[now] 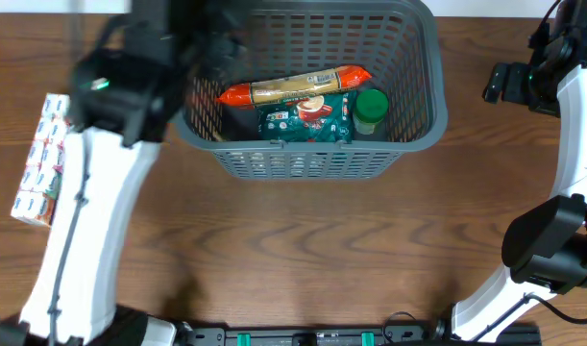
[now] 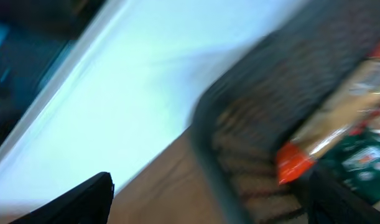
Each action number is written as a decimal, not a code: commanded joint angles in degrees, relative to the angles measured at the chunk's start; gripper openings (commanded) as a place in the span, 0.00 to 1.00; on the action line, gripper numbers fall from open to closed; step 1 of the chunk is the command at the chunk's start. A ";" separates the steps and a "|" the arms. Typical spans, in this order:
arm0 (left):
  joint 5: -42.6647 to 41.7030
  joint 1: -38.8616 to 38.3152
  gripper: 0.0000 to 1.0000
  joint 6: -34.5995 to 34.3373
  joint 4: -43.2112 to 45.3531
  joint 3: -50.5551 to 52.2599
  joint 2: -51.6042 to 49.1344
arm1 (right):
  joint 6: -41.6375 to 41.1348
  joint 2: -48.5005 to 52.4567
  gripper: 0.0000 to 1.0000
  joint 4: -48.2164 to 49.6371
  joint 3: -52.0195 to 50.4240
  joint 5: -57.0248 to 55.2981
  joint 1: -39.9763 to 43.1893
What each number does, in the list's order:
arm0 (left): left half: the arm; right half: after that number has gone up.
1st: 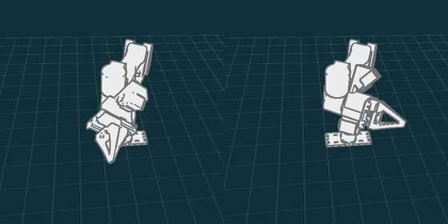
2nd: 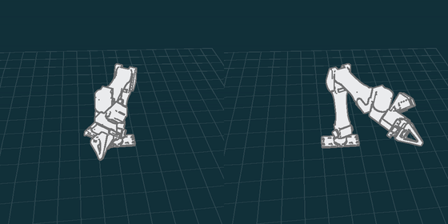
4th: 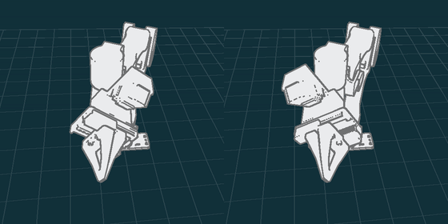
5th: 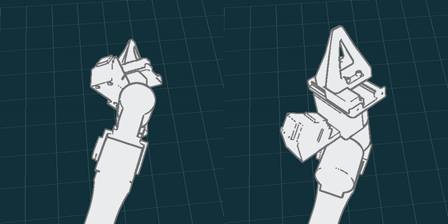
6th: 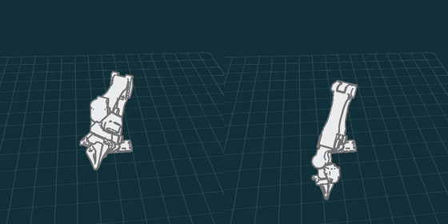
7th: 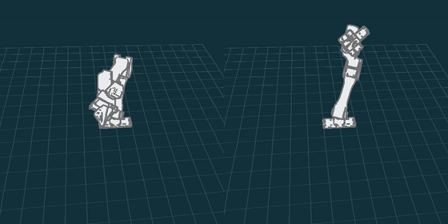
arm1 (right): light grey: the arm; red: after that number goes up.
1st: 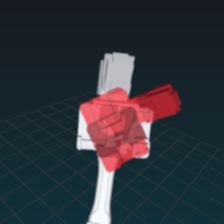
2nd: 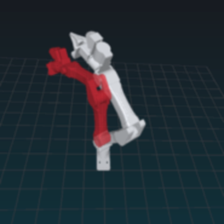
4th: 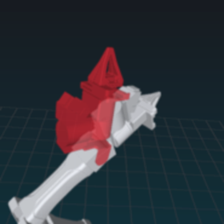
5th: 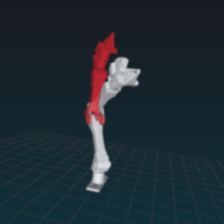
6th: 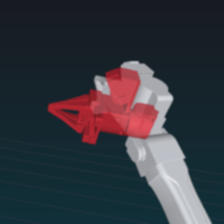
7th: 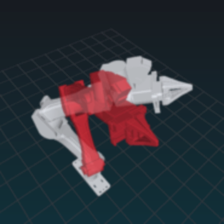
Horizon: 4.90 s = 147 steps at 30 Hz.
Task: Pack container
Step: 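Carry the roll over the basket and release it on top, then move the left gripper back and grasp the white carton pack, then lift the carton pack into the basket front and release it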
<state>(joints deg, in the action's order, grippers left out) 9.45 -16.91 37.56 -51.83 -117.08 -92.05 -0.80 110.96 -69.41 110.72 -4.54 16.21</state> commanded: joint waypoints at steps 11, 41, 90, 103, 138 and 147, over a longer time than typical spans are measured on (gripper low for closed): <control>2.14 33.51 0.94 -9.60 -14.99 -0.15 -0.22 | 0.68 0.33 0.99 -0.22 -0.28 0.31 -0.11; -9.14 49.94 0.95 -2.80 -13.60 0.02 -40.63 | 0.50 0.33 0.99 3.26 -0.28 0.26 -0.11; -10.58 49.16 0.06 -18.93 -12.66 5.40 -39.36 | 2.19 0.33 0.99 3.15 -0.28 -1.60 -0.11; -17.29 36.30 0.06 -26.05 -13.44 0.81 -9.88 | 2.16 0.33 0.99 3.17 -0.28 -1.66 -0.11; -21.05 -9.66 0.11 17.62 -0.09 0.61 -27.15 | 2.21 0.33 0.99 -0.52 -0.28 -1.07 -0.11; -21.00 -9.53 0.49 13.79 -4.26 0.61 -28.94 | 2.64 0.33 0.99 -0.66 -0.28 -1.07 -0.11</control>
<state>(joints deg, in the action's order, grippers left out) -10.61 -26.68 52.56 -55.40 -116.14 -121.95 0.73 110.96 -69.84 110.72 -5.74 16.21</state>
